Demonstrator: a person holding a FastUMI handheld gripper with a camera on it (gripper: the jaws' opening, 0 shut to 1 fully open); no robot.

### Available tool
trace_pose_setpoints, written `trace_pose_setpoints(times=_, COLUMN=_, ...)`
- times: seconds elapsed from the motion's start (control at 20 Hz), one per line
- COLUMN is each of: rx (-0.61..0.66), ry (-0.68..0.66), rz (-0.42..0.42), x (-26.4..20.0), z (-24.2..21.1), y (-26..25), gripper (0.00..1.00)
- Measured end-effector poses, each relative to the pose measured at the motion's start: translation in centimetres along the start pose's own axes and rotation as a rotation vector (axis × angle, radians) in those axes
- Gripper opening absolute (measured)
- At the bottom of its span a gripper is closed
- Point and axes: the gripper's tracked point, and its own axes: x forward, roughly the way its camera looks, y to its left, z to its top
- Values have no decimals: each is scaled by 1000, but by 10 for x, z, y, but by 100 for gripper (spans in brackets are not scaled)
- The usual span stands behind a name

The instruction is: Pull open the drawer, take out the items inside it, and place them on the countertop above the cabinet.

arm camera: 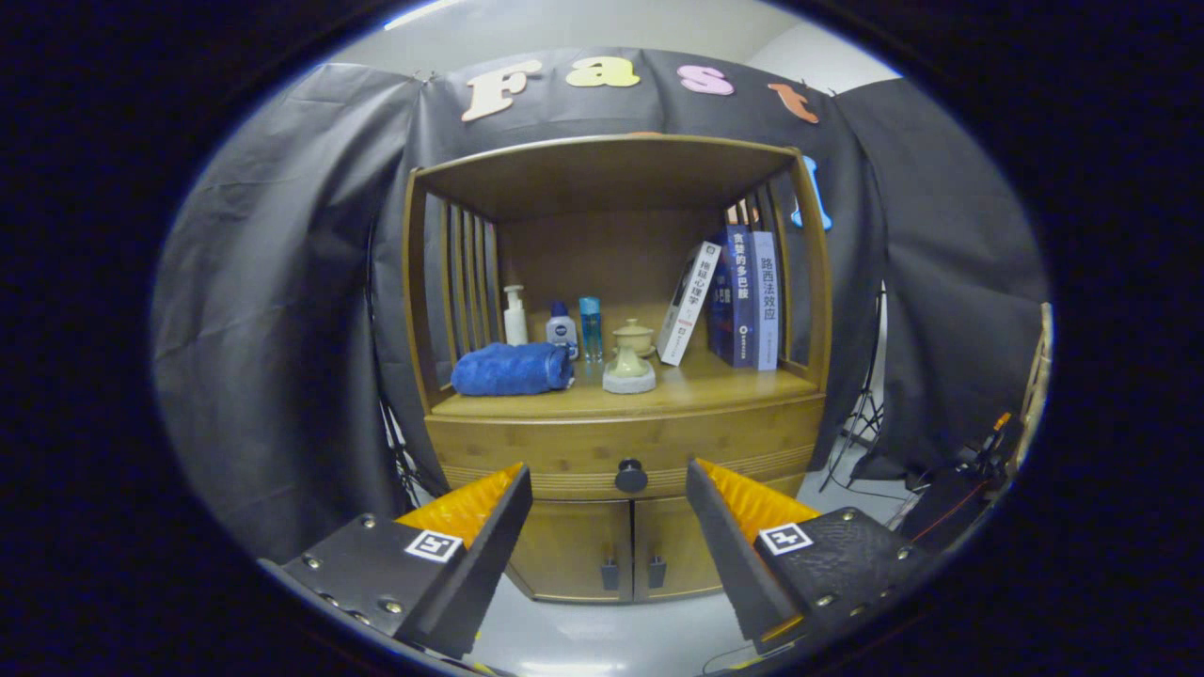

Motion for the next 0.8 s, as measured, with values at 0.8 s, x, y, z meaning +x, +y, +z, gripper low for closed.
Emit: trace_pose_setpoints(times=0.8, rx=-19, ry=-66, rz=13, x=-29, z=21, y=-2, gripper=99)
